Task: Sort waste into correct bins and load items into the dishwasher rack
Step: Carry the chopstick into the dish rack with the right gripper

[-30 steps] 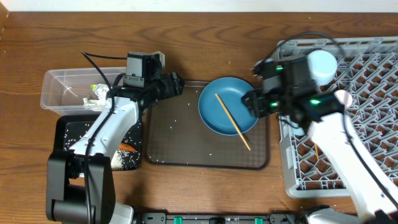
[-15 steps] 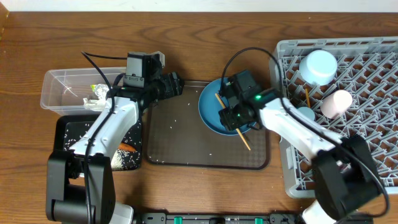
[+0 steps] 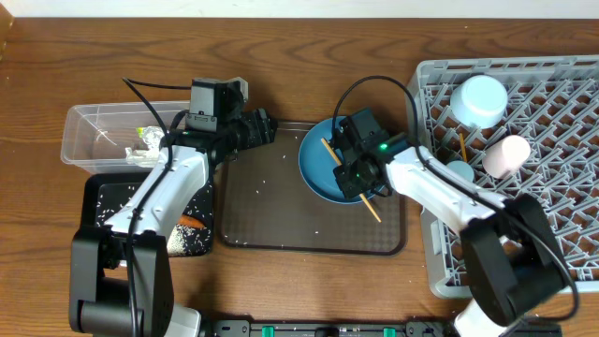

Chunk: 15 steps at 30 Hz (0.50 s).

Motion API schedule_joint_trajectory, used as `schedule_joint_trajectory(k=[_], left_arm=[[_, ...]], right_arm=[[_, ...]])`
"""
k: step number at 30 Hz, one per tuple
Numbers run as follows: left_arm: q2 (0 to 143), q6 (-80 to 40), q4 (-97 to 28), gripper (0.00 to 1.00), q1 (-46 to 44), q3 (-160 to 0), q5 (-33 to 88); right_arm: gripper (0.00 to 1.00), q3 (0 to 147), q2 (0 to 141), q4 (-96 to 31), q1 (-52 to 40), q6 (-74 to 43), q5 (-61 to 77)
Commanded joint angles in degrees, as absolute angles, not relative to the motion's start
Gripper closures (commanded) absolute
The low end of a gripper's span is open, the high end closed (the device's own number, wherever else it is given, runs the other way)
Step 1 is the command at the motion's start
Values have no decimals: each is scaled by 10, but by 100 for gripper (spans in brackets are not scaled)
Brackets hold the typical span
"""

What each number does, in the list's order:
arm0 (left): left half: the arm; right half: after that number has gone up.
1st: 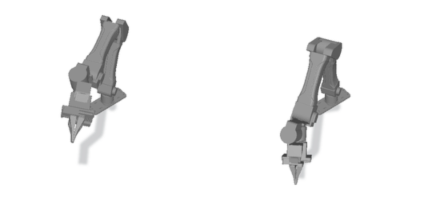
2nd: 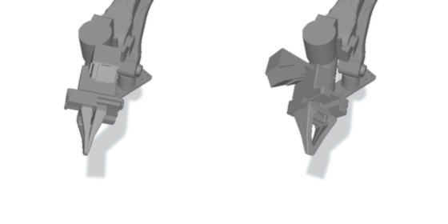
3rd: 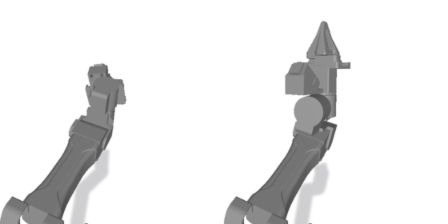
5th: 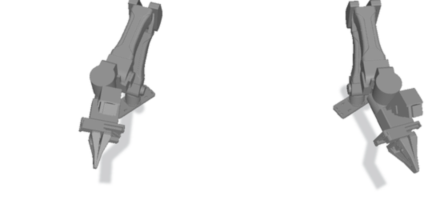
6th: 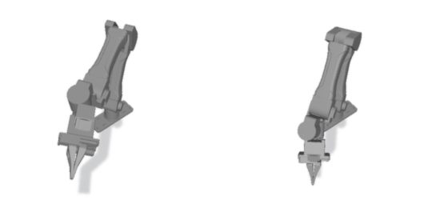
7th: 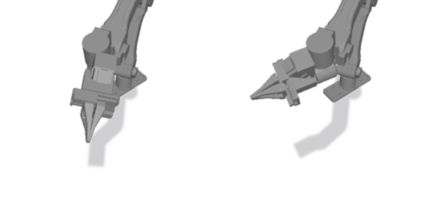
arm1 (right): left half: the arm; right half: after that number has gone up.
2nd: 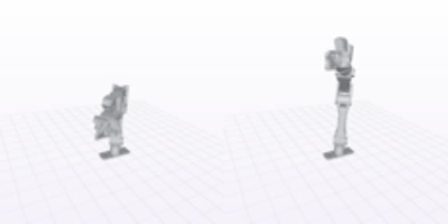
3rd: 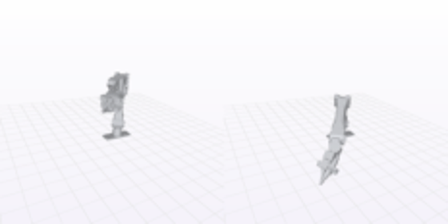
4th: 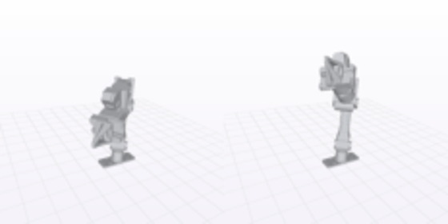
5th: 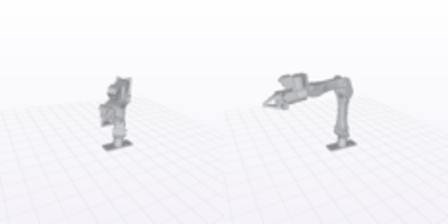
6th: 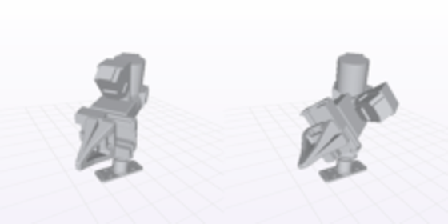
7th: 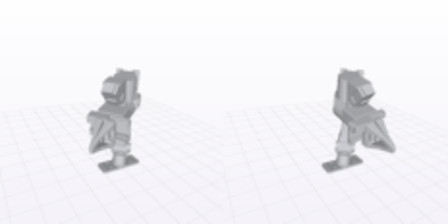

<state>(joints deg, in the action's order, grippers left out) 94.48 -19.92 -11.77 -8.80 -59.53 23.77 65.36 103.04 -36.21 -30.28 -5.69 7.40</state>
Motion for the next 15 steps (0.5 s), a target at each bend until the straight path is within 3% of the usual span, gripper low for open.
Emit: schedule_joint_trajectory(k=[1,8,15], left_arm=[[943,-201,-117,30,-89,-592,233],[943,-201,-117,31,-89,-592,233],[943,-201,-117,31,-89,-592,233]], right_arm=[[99,676,958,-372,-305,-64,77],[99,676,809,-515,-251,-64,-39],[99,676,719,-630,-128,-34,-81]])
